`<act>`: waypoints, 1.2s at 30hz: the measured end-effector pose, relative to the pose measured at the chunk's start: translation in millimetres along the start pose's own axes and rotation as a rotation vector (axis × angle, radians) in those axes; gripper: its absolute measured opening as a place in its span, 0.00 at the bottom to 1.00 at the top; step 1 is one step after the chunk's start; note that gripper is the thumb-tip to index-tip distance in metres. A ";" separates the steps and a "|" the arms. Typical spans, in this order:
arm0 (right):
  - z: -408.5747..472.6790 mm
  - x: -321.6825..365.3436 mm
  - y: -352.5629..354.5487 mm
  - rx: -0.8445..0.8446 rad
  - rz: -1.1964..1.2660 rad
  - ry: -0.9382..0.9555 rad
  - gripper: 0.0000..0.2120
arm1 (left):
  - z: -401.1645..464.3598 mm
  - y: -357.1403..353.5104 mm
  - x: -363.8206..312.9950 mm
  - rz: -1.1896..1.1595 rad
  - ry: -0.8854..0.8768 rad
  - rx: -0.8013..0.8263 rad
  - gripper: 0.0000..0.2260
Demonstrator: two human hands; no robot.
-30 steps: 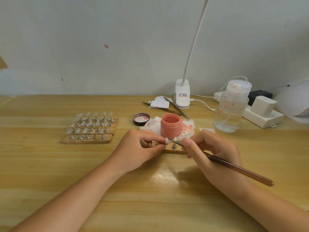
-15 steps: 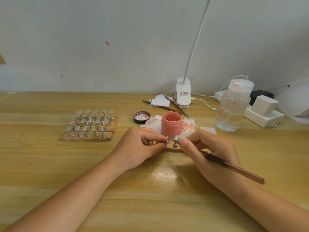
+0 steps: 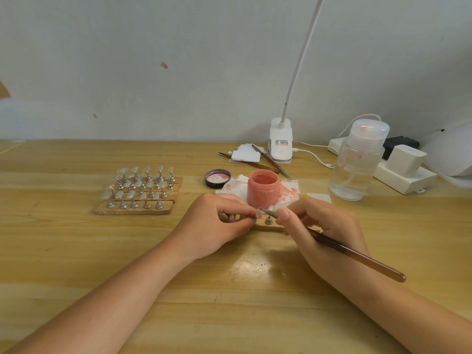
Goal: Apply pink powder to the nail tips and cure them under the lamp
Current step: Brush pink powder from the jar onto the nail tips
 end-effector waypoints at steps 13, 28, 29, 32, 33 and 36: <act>-1.6 0.1 0.9 -0.006 0.059 -0.009 0.19 | -0.2 -0.8 -0.9 0.019 -0.017 -0.009 0.12; -1.7 1.3 0.3 0.004 0.015 0.027 0.17 | -2.1 0.2 -3.3 0.007 0.020 -0.048 0.11; -0.8 1.5 0.5 -0.010 0.008 0.031 0.15 | -2.0 0.4 -3.5 0.005 0.021 -0.051 0.11; 0.7 1.9 -0.6 0.014 0.002 0.018 0.13 | -1.6 0.4 -4.0 0.007 0.020 -0.051 0.12; 0.0 1.8 -0.7 0.026 0.022 0.009 0.15 | -1.8 0.4 -4.0 0.008 0.020 -0.050 0.12; -1.1 1.6 0.7 0.000 0.046 0.007 0.18 | -2.0 0.2 -4.2 0.008 0.018 -0.053 0.12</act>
Point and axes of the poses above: each hand's wrist, its own z-axis towards the middle knuckle, its own y-axis out of the back of the hand, x = y × z, the point moved 3 cm from there along z, towards the middle knuckle, and after that the axes turned 3 degrees about y, right-handed, at the moved point
